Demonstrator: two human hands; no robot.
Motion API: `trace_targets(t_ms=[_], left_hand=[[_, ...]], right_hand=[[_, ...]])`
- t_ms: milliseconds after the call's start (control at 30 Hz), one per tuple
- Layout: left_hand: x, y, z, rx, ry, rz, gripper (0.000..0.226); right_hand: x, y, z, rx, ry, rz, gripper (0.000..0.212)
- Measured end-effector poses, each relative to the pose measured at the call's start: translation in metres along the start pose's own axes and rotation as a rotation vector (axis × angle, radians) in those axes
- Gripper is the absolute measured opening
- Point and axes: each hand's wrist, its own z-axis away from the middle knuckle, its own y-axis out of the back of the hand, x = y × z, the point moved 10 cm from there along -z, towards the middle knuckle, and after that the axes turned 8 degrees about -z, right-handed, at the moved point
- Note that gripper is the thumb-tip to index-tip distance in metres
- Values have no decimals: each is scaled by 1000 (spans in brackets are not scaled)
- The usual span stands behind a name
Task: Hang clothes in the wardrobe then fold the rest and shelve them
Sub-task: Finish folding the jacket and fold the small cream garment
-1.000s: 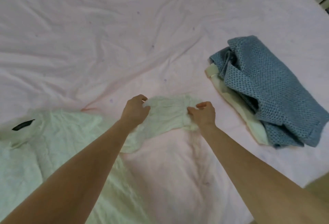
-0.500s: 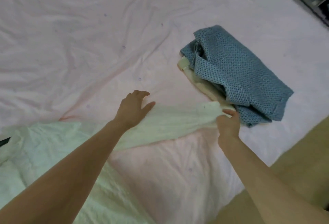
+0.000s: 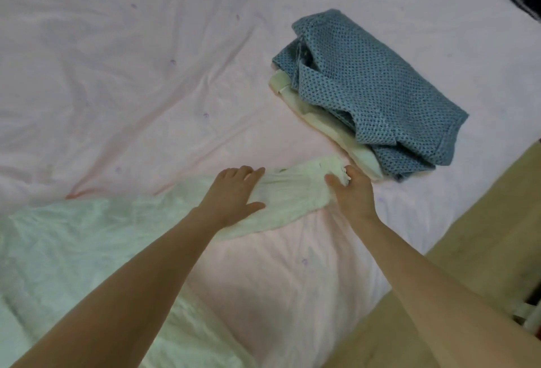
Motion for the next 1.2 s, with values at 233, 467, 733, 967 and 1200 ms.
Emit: trace_targets(t_ms=[233,467,733,967,1200], left_hand=[[-3,14,-34,24,108,293,28],[17,23,-47,172,68,83,28],[-12,3,-42,-97,103,59,30],[-48,21,-40,59,231,289,30],[-52,7,-24,-46,224,-198,29]], right_hand=[[-42,1,6,2,351,-33,27],[-7,7,-5,93,206,174,20],[17,13,-5,71,-64,104,37],[31,9,5,-37,-489,-508,27],[18,-9,22,-314,-247,-200,18]])
